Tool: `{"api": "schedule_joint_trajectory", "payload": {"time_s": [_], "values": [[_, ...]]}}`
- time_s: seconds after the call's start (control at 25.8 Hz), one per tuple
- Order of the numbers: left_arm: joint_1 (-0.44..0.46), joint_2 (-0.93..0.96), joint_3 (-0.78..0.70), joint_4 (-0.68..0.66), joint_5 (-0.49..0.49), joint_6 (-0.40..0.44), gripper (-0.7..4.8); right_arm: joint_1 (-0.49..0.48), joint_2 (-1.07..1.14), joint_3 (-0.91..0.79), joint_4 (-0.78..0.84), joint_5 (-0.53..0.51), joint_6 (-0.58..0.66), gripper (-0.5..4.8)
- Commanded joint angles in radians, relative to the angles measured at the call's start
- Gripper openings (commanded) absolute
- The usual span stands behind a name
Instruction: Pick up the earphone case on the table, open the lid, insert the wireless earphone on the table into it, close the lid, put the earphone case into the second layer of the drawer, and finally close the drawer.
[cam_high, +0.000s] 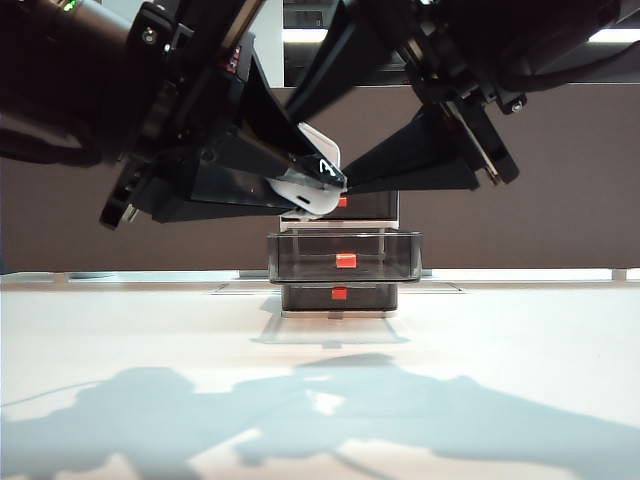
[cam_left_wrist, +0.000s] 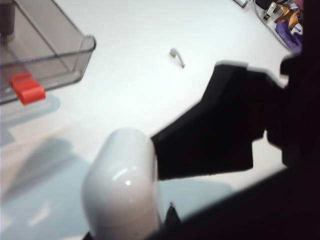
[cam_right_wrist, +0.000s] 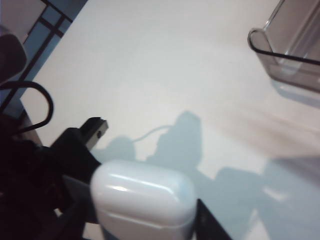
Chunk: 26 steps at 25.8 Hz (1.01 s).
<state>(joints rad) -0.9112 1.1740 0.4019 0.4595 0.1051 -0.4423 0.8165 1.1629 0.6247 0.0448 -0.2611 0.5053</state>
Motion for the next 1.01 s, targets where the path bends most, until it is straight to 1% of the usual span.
{"api": "schedule_joint_trajectory", "payload": {"time_s": [0.04, 0.12, 0.19, 0.5, 0.62, 0.93, 1.01], "values": [[0.0, -0.004, 0.008, 0.052, -0.008, 0.001, 0.51, 0.005, -0.002, 0.001, -0.01, -0.034, -0.005, 3.48], [0.0, -0.004, 0.008, 0.052, -0.008, 0.001, 0.51, 0.005, -0.002, 0.001, -0.011, -0.034, -0.005, 3.88], [0.0, -0.004, 0.008, 0.052, -0.008, 0.001, 0.51, 0.005, -0.002, 0.001, -0.011, -0.034, -0.007, 4.01], [0.0, -0.004, 0.008, 0.051, -0.008, 0.001, 0.52, -0.004, -0.064, 0.001, -0.058, -0.029, -0.016, 4.01], [0.0, -0.004, 0.008, 0.052, -0.008, 0.002, 0.52, -0.03, -0.091, 0.001, -0.11, -0.027, -0.053, 4.01], [0.0, -0.004, 0.008, 0.051, -0.008, 0.028, 0.52, -0.069, -0.112, 0.001, -0.162, -0.048, -0.089, 4.01], [0.0, -0.004, 0.008, 0.051, -0.008, 0.055, 0.52, -0.079, -0.131, 0.001, -0.179, -0.061, -0.09, 4.01]]}}
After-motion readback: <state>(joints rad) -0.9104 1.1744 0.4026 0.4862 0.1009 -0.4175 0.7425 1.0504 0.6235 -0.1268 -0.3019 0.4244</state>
